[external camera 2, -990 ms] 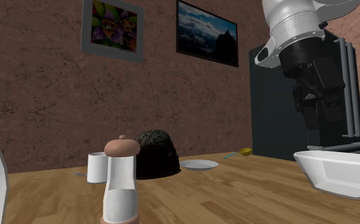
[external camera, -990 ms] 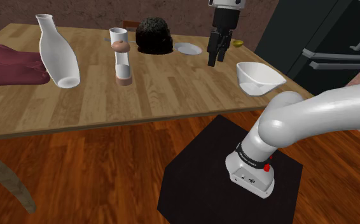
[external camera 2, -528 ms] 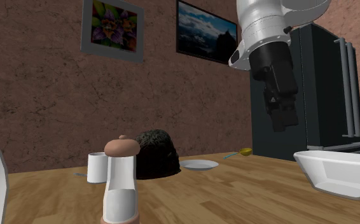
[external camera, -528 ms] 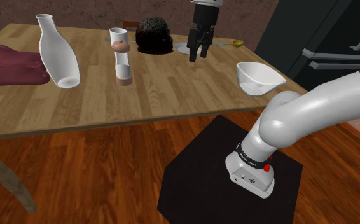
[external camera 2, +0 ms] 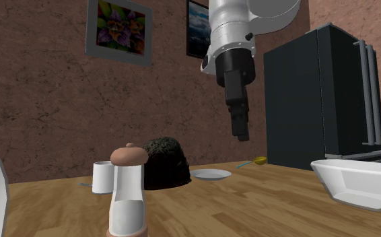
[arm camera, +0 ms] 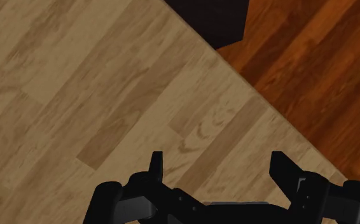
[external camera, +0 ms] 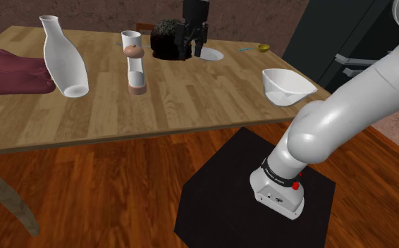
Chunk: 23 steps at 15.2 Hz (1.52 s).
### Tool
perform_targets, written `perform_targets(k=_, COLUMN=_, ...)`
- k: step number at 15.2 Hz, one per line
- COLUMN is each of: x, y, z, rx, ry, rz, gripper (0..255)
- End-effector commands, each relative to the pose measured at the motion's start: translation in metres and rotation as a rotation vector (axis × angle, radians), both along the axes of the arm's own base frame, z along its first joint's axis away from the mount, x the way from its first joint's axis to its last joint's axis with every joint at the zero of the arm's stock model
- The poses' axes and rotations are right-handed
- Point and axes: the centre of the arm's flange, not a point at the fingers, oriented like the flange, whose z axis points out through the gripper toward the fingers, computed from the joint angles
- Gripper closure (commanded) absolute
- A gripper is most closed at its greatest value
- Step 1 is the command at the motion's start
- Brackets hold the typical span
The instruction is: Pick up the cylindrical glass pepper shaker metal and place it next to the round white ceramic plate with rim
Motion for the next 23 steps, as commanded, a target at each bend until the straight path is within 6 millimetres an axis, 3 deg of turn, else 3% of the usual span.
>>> perform_targets(k=1, x=0.026, y=0.010, z=-0.001, rx=0.002, ry=-0.010, rz=0.002, gripper=0)
perform_targets(k=13, x=0.165, y=0.067, z=0.001, rx=0.006, ry=-0.064, rz=0.012, gripper=0)
perform_targets(k=23, x=0.170, y=0.074, z=-0.038, rx=0.006, ry=-0.067, rz=0.012, gripper=0)
